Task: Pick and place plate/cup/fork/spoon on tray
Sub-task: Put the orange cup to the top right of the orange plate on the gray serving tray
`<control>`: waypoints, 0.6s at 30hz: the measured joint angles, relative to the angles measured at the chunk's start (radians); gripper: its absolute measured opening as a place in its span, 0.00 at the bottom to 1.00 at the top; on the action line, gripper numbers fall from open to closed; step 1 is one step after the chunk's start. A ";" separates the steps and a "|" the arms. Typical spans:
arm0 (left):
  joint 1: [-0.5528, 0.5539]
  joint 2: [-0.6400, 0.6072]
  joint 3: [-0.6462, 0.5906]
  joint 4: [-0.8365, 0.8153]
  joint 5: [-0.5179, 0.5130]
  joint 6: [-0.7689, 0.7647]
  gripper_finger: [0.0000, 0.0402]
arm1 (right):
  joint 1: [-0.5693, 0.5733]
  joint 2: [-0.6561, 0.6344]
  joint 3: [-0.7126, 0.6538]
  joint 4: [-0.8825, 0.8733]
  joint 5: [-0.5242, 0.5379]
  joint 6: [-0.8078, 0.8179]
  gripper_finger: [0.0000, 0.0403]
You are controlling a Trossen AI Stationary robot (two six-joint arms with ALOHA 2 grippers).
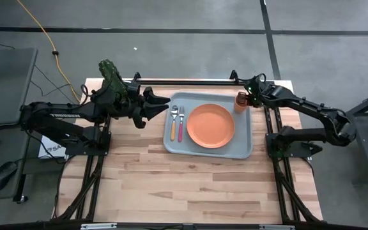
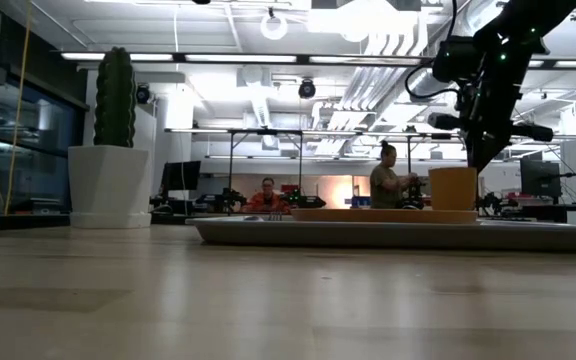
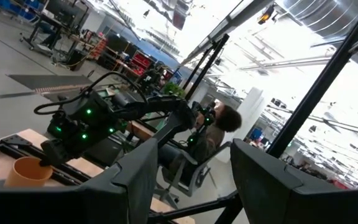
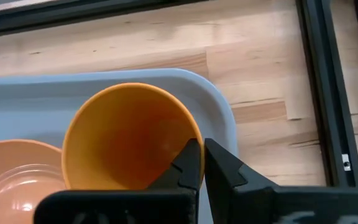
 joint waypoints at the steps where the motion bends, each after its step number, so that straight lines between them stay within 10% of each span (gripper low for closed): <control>1: 0.000 0.000 0.000 0.000 0.000 0.000 0.47 | 0.000 0.003 0.000 -0.002 0.000 0.005 0.00; 18: 0.000 0.001 0.000 0.000 0.000 0.000 0.47 | 0.000 0.049 0.001 0.002 -0.026 0.069 0.00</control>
